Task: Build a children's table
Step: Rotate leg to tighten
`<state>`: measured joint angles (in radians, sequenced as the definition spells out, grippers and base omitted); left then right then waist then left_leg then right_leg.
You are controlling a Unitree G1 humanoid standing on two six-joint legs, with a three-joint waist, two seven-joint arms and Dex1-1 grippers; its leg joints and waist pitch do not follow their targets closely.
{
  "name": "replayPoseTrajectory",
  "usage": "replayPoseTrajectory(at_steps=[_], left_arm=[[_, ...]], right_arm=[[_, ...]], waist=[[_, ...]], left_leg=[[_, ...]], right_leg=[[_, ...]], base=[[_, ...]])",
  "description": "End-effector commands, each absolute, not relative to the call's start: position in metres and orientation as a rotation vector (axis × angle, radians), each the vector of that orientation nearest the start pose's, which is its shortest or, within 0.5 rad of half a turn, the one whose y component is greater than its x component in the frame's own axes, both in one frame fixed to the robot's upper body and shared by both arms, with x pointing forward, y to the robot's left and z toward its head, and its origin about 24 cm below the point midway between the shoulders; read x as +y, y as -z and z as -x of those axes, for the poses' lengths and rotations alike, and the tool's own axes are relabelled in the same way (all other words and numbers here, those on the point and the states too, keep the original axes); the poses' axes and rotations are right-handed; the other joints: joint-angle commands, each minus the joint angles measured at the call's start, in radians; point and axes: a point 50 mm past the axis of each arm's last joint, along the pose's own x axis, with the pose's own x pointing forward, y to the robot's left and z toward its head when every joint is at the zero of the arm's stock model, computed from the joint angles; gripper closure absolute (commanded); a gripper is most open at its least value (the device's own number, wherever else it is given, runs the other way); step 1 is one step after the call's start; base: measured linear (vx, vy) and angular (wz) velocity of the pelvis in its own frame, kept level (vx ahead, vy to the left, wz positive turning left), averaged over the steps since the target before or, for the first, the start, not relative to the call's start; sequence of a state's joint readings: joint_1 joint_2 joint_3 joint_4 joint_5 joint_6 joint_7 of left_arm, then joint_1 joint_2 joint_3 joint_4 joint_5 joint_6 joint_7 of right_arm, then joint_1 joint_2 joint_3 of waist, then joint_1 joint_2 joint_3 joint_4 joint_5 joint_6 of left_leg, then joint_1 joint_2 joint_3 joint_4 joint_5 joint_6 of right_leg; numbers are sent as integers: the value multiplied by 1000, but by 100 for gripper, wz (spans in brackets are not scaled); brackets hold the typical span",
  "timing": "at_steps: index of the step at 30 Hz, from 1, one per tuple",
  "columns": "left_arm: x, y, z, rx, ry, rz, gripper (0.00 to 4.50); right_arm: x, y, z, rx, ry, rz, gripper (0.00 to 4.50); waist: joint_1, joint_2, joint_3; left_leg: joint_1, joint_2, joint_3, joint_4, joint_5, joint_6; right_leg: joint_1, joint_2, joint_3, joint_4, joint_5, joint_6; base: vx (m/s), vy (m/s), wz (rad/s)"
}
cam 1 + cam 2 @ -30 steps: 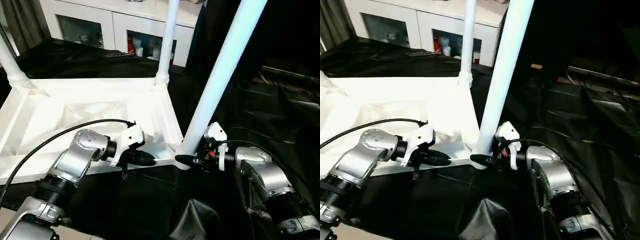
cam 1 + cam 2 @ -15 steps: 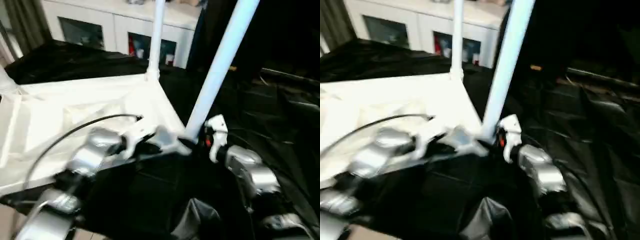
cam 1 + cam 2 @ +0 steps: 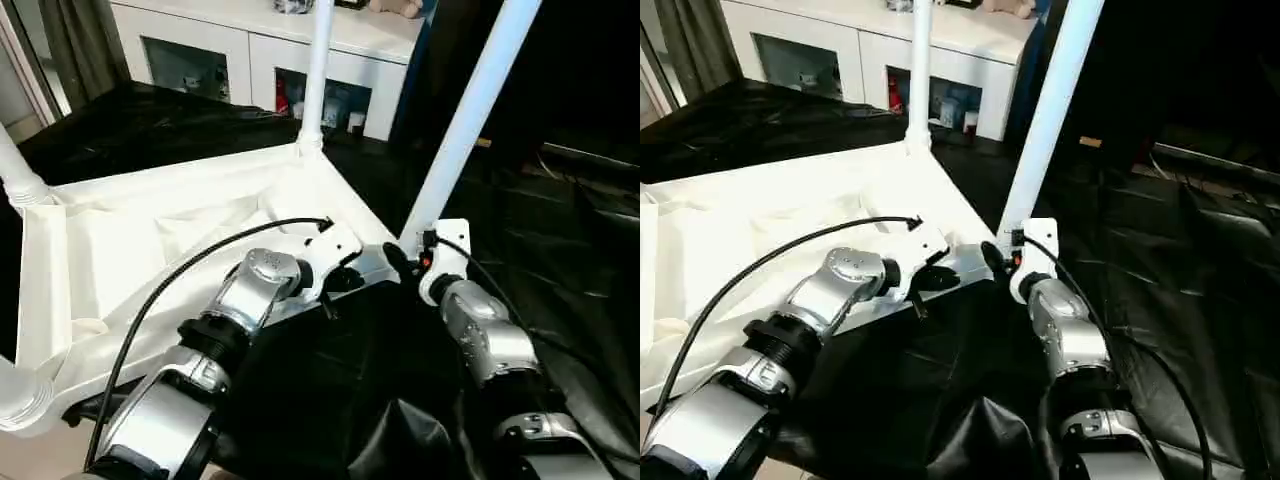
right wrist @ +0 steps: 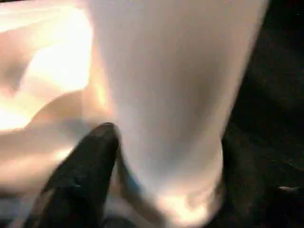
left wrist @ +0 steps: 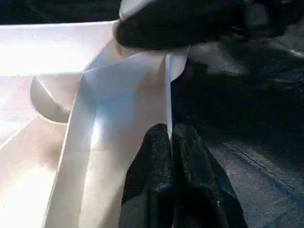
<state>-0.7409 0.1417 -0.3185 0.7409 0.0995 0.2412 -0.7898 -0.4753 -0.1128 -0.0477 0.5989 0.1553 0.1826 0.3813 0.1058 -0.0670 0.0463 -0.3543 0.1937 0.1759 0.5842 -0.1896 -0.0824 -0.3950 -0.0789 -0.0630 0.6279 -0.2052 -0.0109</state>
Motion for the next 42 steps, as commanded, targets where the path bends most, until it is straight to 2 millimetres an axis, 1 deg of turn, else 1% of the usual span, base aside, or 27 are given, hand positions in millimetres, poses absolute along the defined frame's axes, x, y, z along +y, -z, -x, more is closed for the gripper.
replayPoseTrajectory(at_steps=[1, 2, 3, 4, 6, 7, 8, 9, 10, 11, 12, 15, 16, 17, 19, 20, 23, 25, 27, 29, 31, 34, 37, 39, 40, 41, 42], left_arm=[[75, -49, -343, 441, 1023, -415, 450], [79, -49, -341, 448, 1055, -412, 450], [81, -50, -338, 439, 1093, -418, 450], [85, -50, -336, 445, 1123, -424, 450], [92, -51, -330, 450, 1197, -448, 450], [97, -53, -322, 452, 1280, -441, 450], [97, -53, -322, 452, 1280, -441, 450], [100, -55, -318, 442, 1334, -436, 450], [103, -57, -312, 446, 1387, -424, 450], [106, -58, -308, 448, 1431, -417, 450], [110, -59, -302, 451, 1480, -417, 450], [116, -60, -298, 467, 1500, -416, 450], [118, -61, -297, 468, 1506, -417, 450], [120, -62, -296, 473, 1508, -416, 450], [123, -63, -295, 476, 1508, -417, 450], [123, -63, -294, 477, 1512, -415, 450], [123, -64, -292, 476, 1519, -411, 450], [123, -65, -291, 477, 1523, -409, 450], [124, -65, -290, 478, 1526, -406, 450], [124, -65, -290, 480, 1525, -406, 450], [124, -64, -290, 482, 1522, -409, 450], [123, -64, -290, 478, 1511, -410, 450], [123, -64, -291, 477, 1502, -412, 450], [123, -63, -294, 477, 1467, -410, 450], [122, -61, -298, 482, 1423, -413, 450], [122, -60, -302, 485, 1387, -415, 450], [121, -59, -305, 487, 1356, -417, 450]], right_arm=[[-121, -27, -324, 301, -587, -110, 88], [-126, -30, -322, 301, -642, -90, 73], [-130, -31, -320, 304, -684, -69, 66], [-134, -32, -317, 307, -723, -48, 66], [-143, -33, -313, 314, -790, -11, 66], [-150, -35, -310, 316, -837, 16, 66], [-150, -35, -310, 316, -837, 16, 66], [-152, -36, -310, 315, -848, 20, 66], [-155, -38, -309, 313, -866, 22, 66], [-156, -39, -308, 312, -880, 25, 66], [-157, -40, -308, 312, -895, 39, 66], [-157, -41, -305, 322, -942, 69, 66], [-157, -41, -304, 325, -958, 77, 66], [-156, -40, -301, 336, -992, 88, 66], [-153, -38, -295, 358, -1060, 111, 66], [-153, -37, -293, 363, -1075, 114, 66], [-152, -35, -292, 371, -1086, 117, 66], [-152, -35, -292, 370, -1088, 114, 66], [-152, -35, -293, 369, -1082, 111, 66], [-152, -36, -293, 369, -1081, 109, 94], [-152, -37, -293, 368, -1087, 100, 104], [-152, -37, -292, 370, -1089, 92, 125], [-152, -36, -292, 373, -1083, 88, 158], [-153, -33, -294, 377, -1048, 83, 168], [-155, -31, -298, 377, -984, 64, 170], [-156, -30, -301, 376, -939, 61, 171], [-157, -28, -303, 376, -899, 56, 173]], waist=[[1, -3, -55], [-3, -3, -55], [-8, -7, -56], [-10, -5, -55], [-9, -4, -55], [-11, -3, -55], [-11, -1, -56], [-13, -2, -54], [-12, 1, -55], [-11, 1, -55], [-9, 5, -55], [-6, 4, -56], [-5, 4, -55], [-6, 3, -56], [-5, 2, -54], [-4, -1, -53], [-4, -1, -52], [-4, -1, -53], [-4, 2, -54], [-5, 0, -56], [-5, 0, -56], [-5, 0, -56], [-5, 0, -56], [-5, -1, -57], [-5, -1, -56], [-6, -3, -56], [-6, -1, -54]], left_leg=[[-4, 34, -11, -72, -156, 31], [-4, 35, -12, -71, -155, 33], [-5, 35, -11, -68, -151, 41], [-8, 35, -11, -68, -138, 48], [-6, 38, -11, -66, -137, 56], [-5, 39, -10, -66, -131, 57], [-4, 42, -11, -66, -130, 56], [-4, 41, -9, -66, -128, 57], [0, 43, -7, -66, -128, 55], [0, 44, -8, -66, -126, 55], [4, 46, -6, -67, -128, 55], [8, 47, -4, -66, -129, 50], [3, 45, -5, -67, -114, 49], [4, 45, -5, -66, -116, 48], [2, 43, -4, -66, -127, 45], [2, 44, -4, -67, -133, 43], [1, 44, -4, -67, -137, 38], [1, 43, -5, -67, -135, 34], [1, 43, -5, -66, -126, 33], [1, 42, -5, -64, -112, 36], [0, 42, -5, -64, -107, 39], [0, 42, -5, -64, -112, 40], [0, 42, -5, -64, -111, 39], [1, 41, -4, -62, -103, 41], [1, 41, -4, -62, -102, 40], [0, 41, -4, -63, -105, 37], [3, 40, -4, -65, -124, 28]], right_leg=[[55, -71, 47, -84, -154, -164], [55, -72, 47, -84, -157, -165], [56, -71, 48, -83, -148, -171], [56, -71, 47, -83, -140, -175], [54, -73, 47, -83, -148, -180], [51, -71, 48, -81, -135, -190], [51, -73, 48, -77, -126, -198], [49, -70, 48, -78, -121, -204], [46, -70, 49, -74, -94, -223], [46, -70, 48, -71, -87, -227], [43, -68, 48, -69, -73, -236], [41, -66, 47, -66, -48, -247], [45, -66, 47, -63, -31, -243], [46, -66, 47, -63, -31, -241], [46, -68, 47, -66, -55, -238], [47, -69, 48, -68, -71, -231], [45, -69, 48, -71, -100, -221], [45, -68, 48, -70, -103, -219], [46, -68, 48, -68, -88, -220], [48, -67, 47, -65, -61, -224], [48, -66, 47, -64, -50, -227], [48, -67, 47, -65, -63, -226], [48, -67, 47, -65, -66, -225], [48, -67, 47, -64, -49, -230], [47, -66, 47, -64, -49, -230], [47, -67, 47, -65, -59, -230], [45, -68, 47, -70, -95, -225]], base=[[0, 0, 0], [0, 0, 0], [0, 0, 0], [0, 0, 0], [0, 0, 0], [0, 0, 0], [0, 0, 0], [0, 0, 0], [0, 0, 0], [0, 0, 0], [0, 0, 0], [0, 0, 0], [0, 0, 0], [0, 0, 0], [0, 0, 0], [0, 0, 0], [0, 0, 0], [0, 0, 0], [0, 0, 0], [0, 0, 0], [0, 0, 0], [0, 0, 0], [0, 0, 0], [0, 0, 0], [0, 0, 0], [0, 0, 0], [0, 0, 0]])
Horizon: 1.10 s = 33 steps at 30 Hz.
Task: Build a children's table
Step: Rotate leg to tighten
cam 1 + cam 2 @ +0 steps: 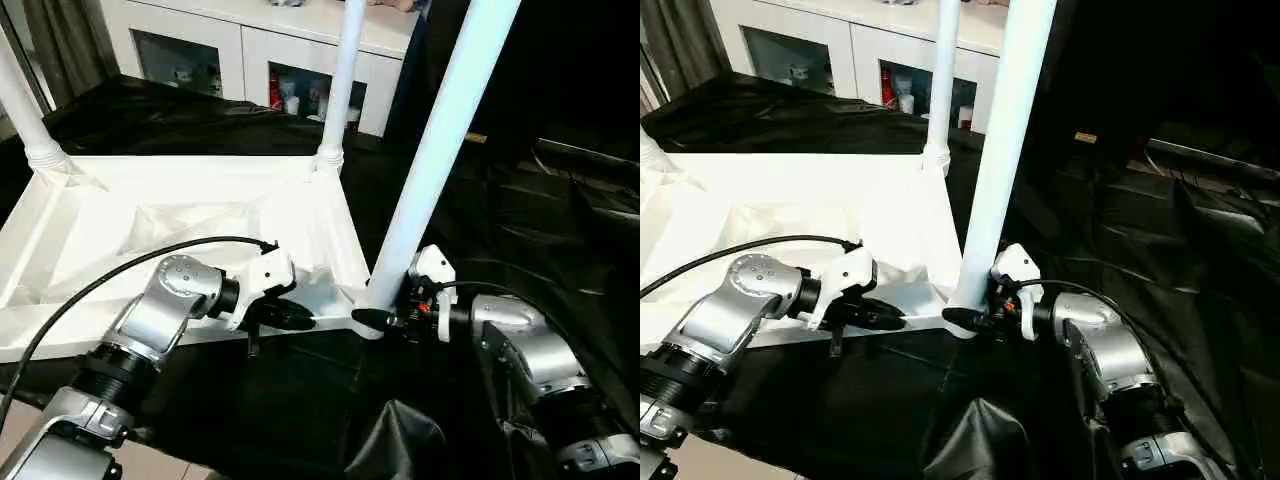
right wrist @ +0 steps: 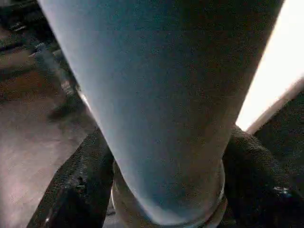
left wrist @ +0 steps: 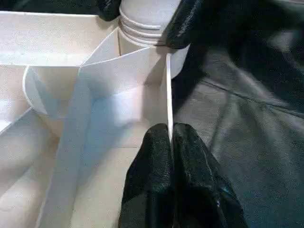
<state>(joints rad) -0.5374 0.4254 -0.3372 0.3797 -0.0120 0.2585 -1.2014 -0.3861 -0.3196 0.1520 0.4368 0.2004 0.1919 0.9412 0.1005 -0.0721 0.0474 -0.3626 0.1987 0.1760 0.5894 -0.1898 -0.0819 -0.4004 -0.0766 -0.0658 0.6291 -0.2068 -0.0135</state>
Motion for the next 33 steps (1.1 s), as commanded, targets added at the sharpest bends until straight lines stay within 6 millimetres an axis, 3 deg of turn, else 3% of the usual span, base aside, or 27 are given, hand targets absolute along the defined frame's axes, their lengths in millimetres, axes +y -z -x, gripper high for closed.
replayPoseTrajectory(at_steps=[1, 7, 8, 9, 11, 12, 13, 14, 15, 17, 18, 25, 28, 29, 30, 33], left_arm=[[121, -58, -305, 486, 1353, -417, 450], [106, -54, -336, 474, 1074, -420, 450], [105, -54, -337, 474, 1063, -419, 450], [99, -53, -343, 472, 999, -415, 450], [94, -52, -347, 474, 959, -415, 450], [86, -51, -351, 478, 920, -425, 450], [85, -51, -351, 478, 918, -427, 450], [84, -51, -352, 478, 914, -429, 450], [81, -50, -352, 477, 915, -434, 450], [80, -50, -352, 476, 920, -434, 450], [77, -50, -349, 470, 958, -430, 450], [78, -50, -340, 444, 1111, -421, 450], [79, -50, -339, 445, 1125, -421, 450], [89, -48, -327, 441, 1262, -431, 450], [89, -48, -326, 440, 1272, -431, 450], [99, -49, -313, 427, 1407, -413, 450]], right_arm=[[-157, -28, -303, 377, -895, 55, 173], [-157, -12, -316, 444, -576, -24, 175], [-156, -11, -316, 448, -561, -27, 175], [-152, -7, -317, 464, -493, -38, 175], [-147, -5, -318, 472, -453, -45, 175], [-133, -3, -317, 464, -450, -52, 175], [-131, -4, -317, 462, -453, -52, 175], [-128, -4, -316, 456, -461, -52, 175], [-121, -5, -315, 447, -481, -46, 175], [-116, -5, -314, 434, -503, -42, 175], [-109, -9, -313, 397, -553, -55, 120], [-115, -22, -312, 342, -683, -51, 61], [-117, -23, -312, 339, -696, -45, 61], [-136, -28, -309, 333, -787, 44, 61], [-137, -28, -309, 333, -793, 50, 61], [-152, -34, -306, 325, -860, 97, 61]], waist=[[-2, 2, -55], [-1, -2, -51], [1, -1, -51], [4, 4, -54], [7, 5, -52], [8, 3, -54], [8, 14, -54], [9, 8, -54], [9, 10, -53], [8, 10, -52], [8, 11, -52], [2, 8, -51], [-5, 9, -52], [-2, 6, -52], [-5, 6, -53], [-8, 7, -58]], left_leg=[[10, 34, -4, -70, -132, 23], [12, 34, -6, -74, -182, -6], [20, 32, -4, -74, -189, -13], [20, 33, -7, -75, -190, -19], [17, 34, -9, -77, -194, -24], [18, 33, -7, -76, -193, -25], [19, 33, -8, -77, -196, -26], [22, 34, -7, -76, -200, -25], [17, 33, -9, -78, -201, -21], [18, 34, -9, -80, -214, -20], [18, 34, -10, -82, -227, -20], [12, 36, -16, -87, -246, -9], [12, 36, -13, -84, -224, 0], [15, 35, -13, -84, -205, 4], [8, 37, -13, -83, -196, 15], [10, 38, -9, -78, -137, 37]], right_leg=[[52, -70, 50, -72, -112, -217], [47, -72, 52, -88, -238, -171], [39, -71, 53, -93, -257, -162], [44, -74, 52, -91, -264, -160], [44, -74, 52, -92, -264, -153], [42, -74, 53, -93, -256, -147], [39, -74, 53, -93, -251, -150], [41, -73, 53, -94, -232, -151], [45, -73, 52, -92, -228, -152], [46, -74, 52, -95, -238, -149], [47, -75, 52, -97, -252, -147], [52, -78, 50, -102, -292, -133], [50, -76, 52, -99, -254, -149], [54, -76, 49, -101, -246, -152], [60, -77, 50, -96, -221, -156], [59, -75, 51, -83, -109, -188]], base=[[0, 0, 0], [0, 0, 0], [0, 0, 0], [0, 0, 0], [0, 0, 0], [0, 0, 0], [0, 0, 0], [0, 0, 0], [0, 0, 0], [0, 0, 0], [0, 0, 0], [0, 0, 0], [0, 0, 0], [0, 0, 0], [0, 0, 0], [0, 0, 0]])
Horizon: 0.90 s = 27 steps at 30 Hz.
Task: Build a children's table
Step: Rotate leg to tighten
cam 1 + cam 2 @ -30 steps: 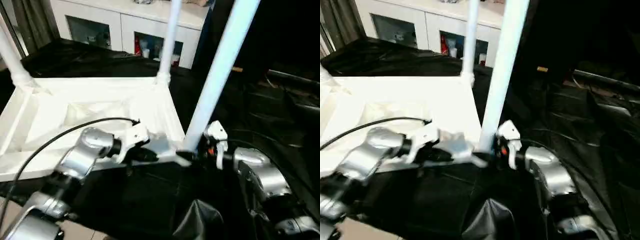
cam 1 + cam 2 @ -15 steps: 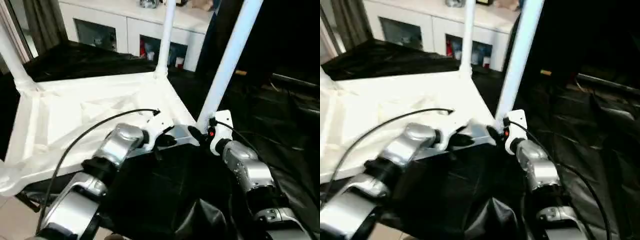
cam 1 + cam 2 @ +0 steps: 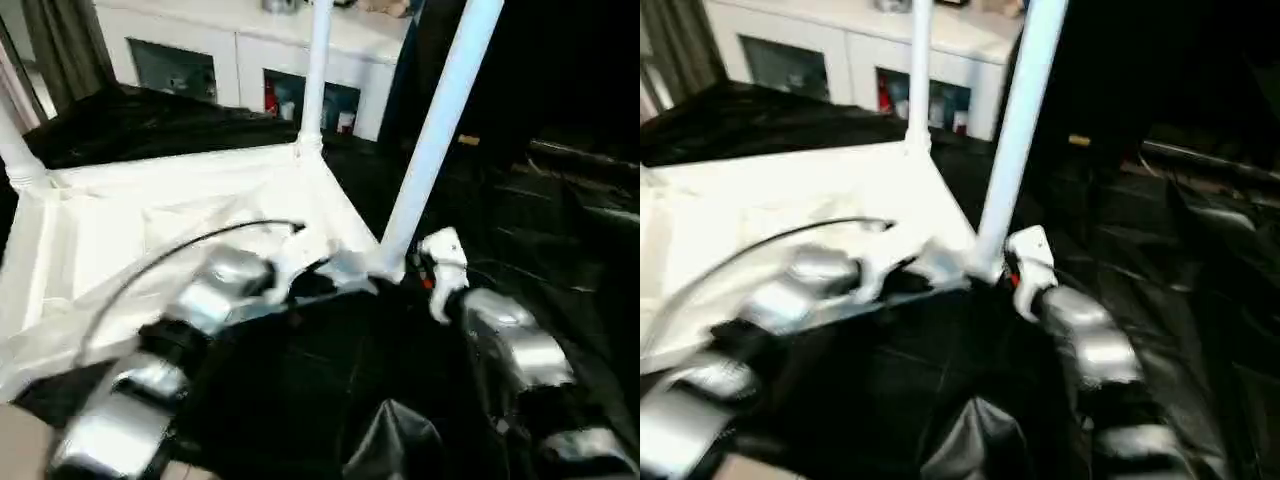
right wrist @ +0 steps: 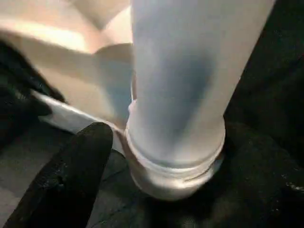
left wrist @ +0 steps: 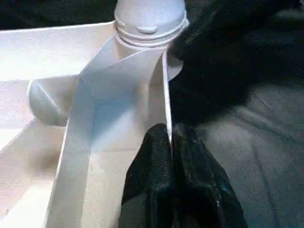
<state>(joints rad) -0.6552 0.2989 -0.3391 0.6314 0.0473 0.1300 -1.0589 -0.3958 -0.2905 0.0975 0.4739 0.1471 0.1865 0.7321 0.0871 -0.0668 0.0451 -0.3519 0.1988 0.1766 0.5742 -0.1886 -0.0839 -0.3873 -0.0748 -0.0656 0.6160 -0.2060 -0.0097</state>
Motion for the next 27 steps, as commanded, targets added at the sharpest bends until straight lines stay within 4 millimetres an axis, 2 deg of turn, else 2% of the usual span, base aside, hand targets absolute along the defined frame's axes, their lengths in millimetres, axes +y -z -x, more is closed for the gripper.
replayPoseTrajectory(at_steps=[1, 3, 5, 6, 9, 11, 12, 14, 15, 18, 20, 22, 27], left_arm=[[100, -49, -311, 430, 1420, -411, 450], [104, -49, -307, 451, 1451, -398, 450], [113, -50, -299, 486, 1503, -386, 450], [118, -51, -296, 489, 1514, -383, 450], [122, -51, -294, 491, 1519, -383, 450], [123, -52, -292, 489, 1525, -382, 450], [124, -52, -291, 489, 1528, -382, 450], [124, -54, -290, 489, 1532, -379, 450], [124, -55, -289, 489, 1533, -375, 450], [124, -55, -288, 488, 1533, -371, 450], [123, -55, -288, 486, 1533, -361, 450], [123, -55, -288, 485, 1531, -360, 450], [121, -53, -286, 489, 1525, -337, 450]], right_arm=[[-153, -35, -306, 324, -867, 99, 61], [-156, -36, -305, 326, -886, 103, 61], [-160, -38, -301, 341, -943, 127, 61], [-161, -39, -297, 346, -989, 131, 61], [-160, -40, -294, 347, -1023, 127, 61], [-160, -39, -291, 354, -1056, 126, 61], [-161, -39, -290, 358, -1070, 125, 61], [-161, -38, -289, 365, -1079, 128, 61], [-161, -38, -289, 363, -1077, 122, 85], [-161, -39, -290, 358, -1077, 110, 94], [-160, -39, -290, 355, -1075, 105, 102], [-160, -39, -290, 355, -1076, 101, 127], [-160, -34, -289, 361, -1041, 64, 157]], waist=[[4, -2, -58], [5, 4, -56], [6, 4, -56], [4, -1, -54], [5, 1, -53], [4, -1, -52], [5, 2, -51], [4, 3, -51], [4, 1, -51], [4, 4, -52], [3, 3, -54], [2, 4, -55], [0, 5, -55]], left_leg=[[-2, 39, -10, -62, -123, 43], [4, 40, -6, -60, -97, 62], [5, 41, -5, -60, -94, 65], [3, 39, -3, -60, -93, 73], [5, 40, -3, -60, -103, 72], [5, 40, -3, -61, -116, 67], [6, 41, -3, -62, -138, 57], [6, 41, -4, -63, -148, 47], [5, 41, -4, -64, -145, 43], [6, 40, -4, -63, -130, 44], [5, 39, -4, -61, -120, 46], [5, 38, -3, -60, -112, 50], [5, 38, -4, -60, -117, 50]], right_leg=[[49, -76, 50, -64, -80, -203], [45, -73, 49, -58, -18, -236], [45, -72, 49, -55, -5, -244], [46, -71, 49, -56, -4, -248], [46, -72, 49, -58, -25, -247], [46, -72, 50, -61, -51, -242], [45, -74, 51, -65, -90, -235], [45, -75, 51, -65, -110, -230], [44, -73, 50, -65, -112, -226], [44, -72, 51, -62, -89, -227], [46, -71, 50, -61, -67, -231], [46, -70, 51, -59, -49, -237], [47, -71, 50, -59, -52, -241]], base=[[0, 0, 0], [0, 0, 0], [0, 0, 0], [0, 0, 0], [0, 0, 0], [0, 0, 0], [0, 0, 0], [0, 0, 0], [0, 0, 0], [0, 0, 0], [0, 0, 0], [0, 0, 0], [0, 0, 0]])
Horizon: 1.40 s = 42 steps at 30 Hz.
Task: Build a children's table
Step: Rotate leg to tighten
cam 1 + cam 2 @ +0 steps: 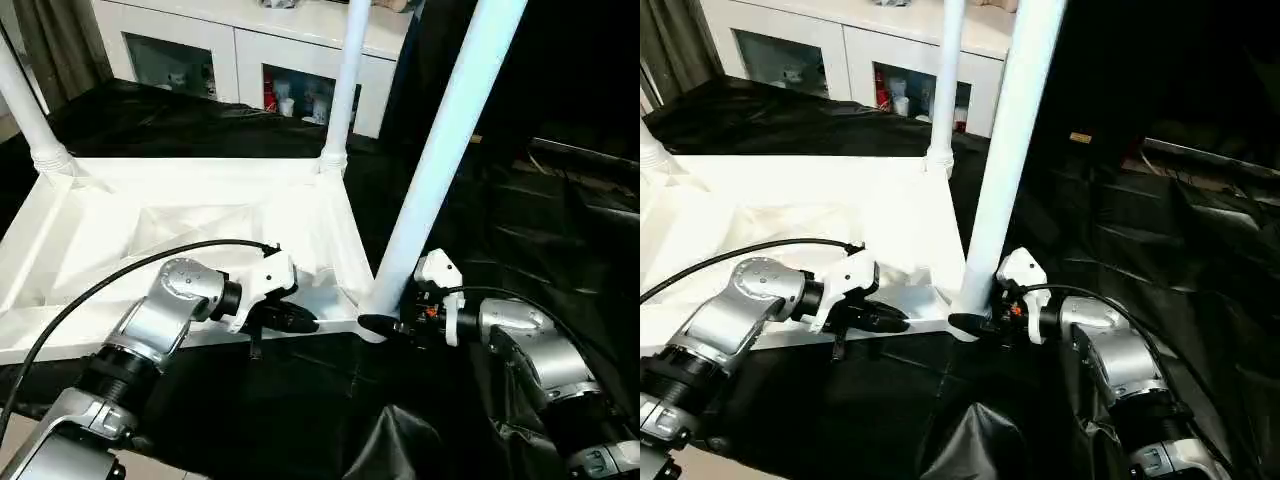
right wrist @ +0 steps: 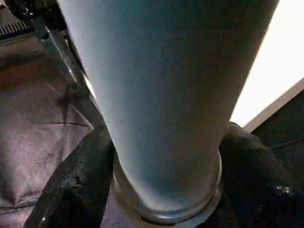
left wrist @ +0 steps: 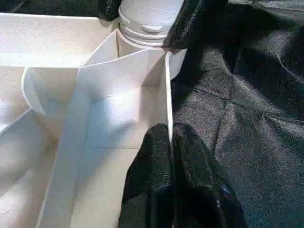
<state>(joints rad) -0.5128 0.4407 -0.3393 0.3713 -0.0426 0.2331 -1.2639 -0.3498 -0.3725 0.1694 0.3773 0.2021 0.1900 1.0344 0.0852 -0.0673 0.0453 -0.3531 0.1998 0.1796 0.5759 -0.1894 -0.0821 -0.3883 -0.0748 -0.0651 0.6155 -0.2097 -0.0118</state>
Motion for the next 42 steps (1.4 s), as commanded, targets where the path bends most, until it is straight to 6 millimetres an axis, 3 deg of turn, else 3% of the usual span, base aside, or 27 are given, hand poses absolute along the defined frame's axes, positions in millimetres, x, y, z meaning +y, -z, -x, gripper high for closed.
replayPoseTrajectory(at_steps=[1, 5, 6, 9, 11, 12, 14, 15, 16, 20, 21, 23, 27, 30, 32, 36, 40, 42], left_arm=[[121, -52, -286, 490, 1509, -338, 450], [119, -49, -292, 486, 1439, -347, 450], [116, -47, -299, 480, 1378, -359, 450], [106, -42, -318, 468, 1191, -385, 450], [101, -43, -325, 452, 1123, -390, 450], [96, -44, -332, 446, 1060, -380, 450], [85, -45, -342, 444, 974, -371, 450], [84, -45, -342, 444, 968, -372, 450], [80, -45, -344, 443, 955, -378, 450], [68, -44, -347, 447, 965, -404, 450], [67, -44, -347, 449, 970, -401, 450], [68, -42, -346, 451, 976, -405, 450], [72, -38, -340, 459, 1059, -405, 450], [76, -40, -333, 441, 1169, -387, 450], [79, -41, -329, 439, 1221, -376, 450], [93, -42, -318, 449, 1340, -399, 450], [109, -43, -302, 480, 1477, -374, 450], [115, -43, -298, 494, 1498, -353, 450]], right_arm=[[-160, -32, -289, 369, -1017, 53, 161], [-162, -24, -292, 395, -930, 38, 174], [-161, -19, -294, 404, -862, 19, 175], [-159, -10, -306, 419, -611, -33, 177], [-157, -8, -310, 419, -541, -43, 178], [-155, -7, -313, 420, -488, -38, 178], [-147, -7, -319, 419, -409, -20, 178], [-146, -7, -320, 419, -401, -18, 178], [-143, -7, -322, 416, -384, -13, 178], [-120, -14, -324, 367, -451, -26, 178], [-118, -15, -324, 359, -468, -39, 122], [-117, -19, -324, 338, -495, -59, 108], [-128, -26, -326, 308, -553, -13, 73], [-142, -30, -323, 301, -644, 39, 73], [-149, -32, -320, 300, -694, 67, 73], [-161, -36, -313, 303, -806, 110, 73], [-167, -39, -305, 316, -925, 127, 73], [-167, -40, -301, 329, -986, 128, 73]], waist=[[2, 5, -55], [0, 3, -53], [-2, 5, -49], [0, 5, -48], [3, 4, -50], [2, 7, -51], [3, 2, -52], [5, 9, -54], [7, 6, -55], [11, 10, -58], [13, 11, -58], [15, 11, -56], [12, 13, -52], [6, 10, -52], [7, 6, -54], [8, 11, -56], [6, 16, -57], [5, 10, -53]], left_leg=[[6, 37, -7, -61, -116, 48], [6, 36, -7, -63, -127, 40], [11, 36, -5, -65, -152, 32], [19, 36, -9, -69, -211, -13], [17, 36, -10, -69, -208, -20], [16, 36, -9, -69, -201, -22], [13, 32, -8, -67, -185, -12], [17, 31, -6, -65, -180, -15], [14, 32, -7, -65, -170, -13], [8, 30, -7, -64, -137, 5], [8, 32, -8, -64, -134, 7], [8, 31, -7, -65, -140, 17], [7, 33, -11, -70, -200, 11], [5, 34, -12, -69, -209, 16], [4, 36, -10, -66, -186, 30], [2, 38, -8, -64, -133, 52], [7, 41, -8, -64, -139, 58], [5, 42, -7, -67, -149, 59]], right_leg=[[48, -70, 50, -59, -48, -239], [48, -70, 50, -62, -73, -233], [40, -70, 51, -70, -117, -229], [36, -75, 51, -81, -242, -197], [36, -75, 51, -83, -252, -175], [37, -75, 52, -82, -242, -176], [39, -73, 52, -82, -220, -169], [34, -73, 53, -83, -214, -170], [39, -73, 52, -80, -195, -174], [44, -71, 50, -73, -110, -181], [47, -73, 50, -71, -100, -183], [47, -73, 50, -73, -96, -188], [47, -76, 48, -84, -204, -171], [46, -78, 48, -89, -237, -164], [48, -78, 49, -84, -199, -175], [49, -75, 49, -71, -96, -210], [48, -73, 47, -63, -64, -233], [48, -74, 48, -65, -75, -237]], base=[[0, 0, 0], [0, 0, 0], [0, 0, 0], [0, 0, 0], [0, 0, 0], [0, 0, 0], [0, 0, 0], [0, 0, 0], [0, 0, 0], [0, 0, 0], [0, 0, 0], [0, 0, 0], [0, 0, 0], [0, 0, 0], [0, 0, 0], [0, 0, 0], [0, 0, 0], [0, 0, 0]])
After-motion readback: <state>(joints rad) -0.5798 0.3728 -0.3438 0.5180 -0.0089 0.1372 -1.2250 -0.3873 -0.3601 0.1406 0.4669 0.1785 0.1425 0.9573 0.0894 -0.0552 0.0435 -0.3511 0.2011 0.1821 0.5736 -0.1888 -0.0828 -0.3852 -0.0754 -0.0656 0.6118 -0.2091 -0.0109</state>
